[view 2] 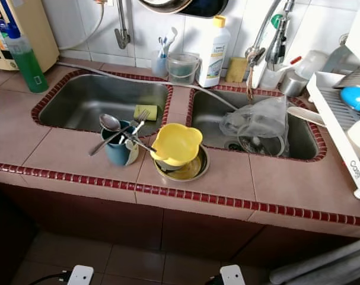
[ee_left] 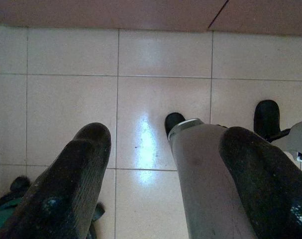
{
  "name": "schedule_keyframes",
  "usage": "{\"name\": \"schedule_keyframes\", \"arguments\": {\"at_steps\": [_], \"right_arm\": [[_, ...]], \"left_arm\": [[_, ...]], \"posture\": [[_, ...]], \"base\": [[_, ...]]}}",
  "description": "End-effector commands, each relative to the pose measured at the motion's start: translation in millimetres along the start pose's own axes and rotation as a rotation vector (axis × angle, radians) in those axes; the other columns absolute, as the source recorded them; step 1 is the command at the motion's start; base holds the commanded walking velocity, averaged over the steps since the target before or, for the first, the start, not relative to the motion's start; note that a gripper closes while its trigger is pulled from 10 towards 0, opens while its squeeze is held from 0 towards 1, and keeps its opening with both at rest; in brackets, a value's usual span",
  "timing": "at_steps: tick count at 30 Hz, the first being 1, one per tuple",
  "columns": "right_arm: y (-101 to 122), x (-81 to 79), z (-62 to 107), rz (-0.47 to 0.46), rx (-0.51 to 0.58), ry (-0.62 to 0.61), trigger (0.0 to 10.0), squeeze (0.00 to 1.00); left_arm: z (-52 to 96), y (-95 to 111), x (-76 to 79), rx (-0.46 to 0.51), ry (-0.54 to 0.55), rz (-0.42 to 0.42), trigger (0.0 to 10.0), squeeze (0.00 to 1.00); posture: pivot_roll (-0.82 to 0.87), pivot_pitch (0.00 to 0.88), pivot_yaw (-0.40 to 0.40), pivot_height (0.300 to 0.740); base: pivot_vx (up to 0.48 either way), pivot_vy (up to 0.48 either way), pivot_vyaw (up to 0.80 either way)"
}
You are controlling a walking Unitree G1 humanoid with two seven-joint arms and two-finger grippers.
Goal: Kitchen organization
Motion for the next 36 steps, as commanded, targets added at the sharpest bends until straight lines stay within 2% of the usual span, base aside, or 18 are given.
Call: {"name": "schedule_keyframes", "arguments": {"at_steps": [1,36], "right_arm": [[-22.6,-5.7,4.8,-0.002,-0.069,0.021,10.0,0.00],[-14.5,-3.9,2.4,-0.012,-0.054,0.020,10.0,0.00]], "left_arm": [[5.6,-35.1,4.3,-0.109,-0.009,0.006,10.0,0.00],[5.0,-32.8,3.4,-0.108,-0.007,0.000,10.0,0.00]], "posture": [[0.02,0.044,-0.046,0.740],[0.02,0.039,-0.045,0.740]], "base": [[-0.255,0.000,0.00],[-0.251,0.000,0.00]]}}
Point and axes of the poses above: a point about 5 cm out from each wrist's last joint towards the gripper, its own z axis pointing back from the gripper into the wrist, its own y axis along the axis of the wrist's last joint, x = y × z, the point moved 6 cm from there along -z, pointing out of the wrist towards the gripper, and after that the axes turned 15 degrees about z, right-handed, at the moved point
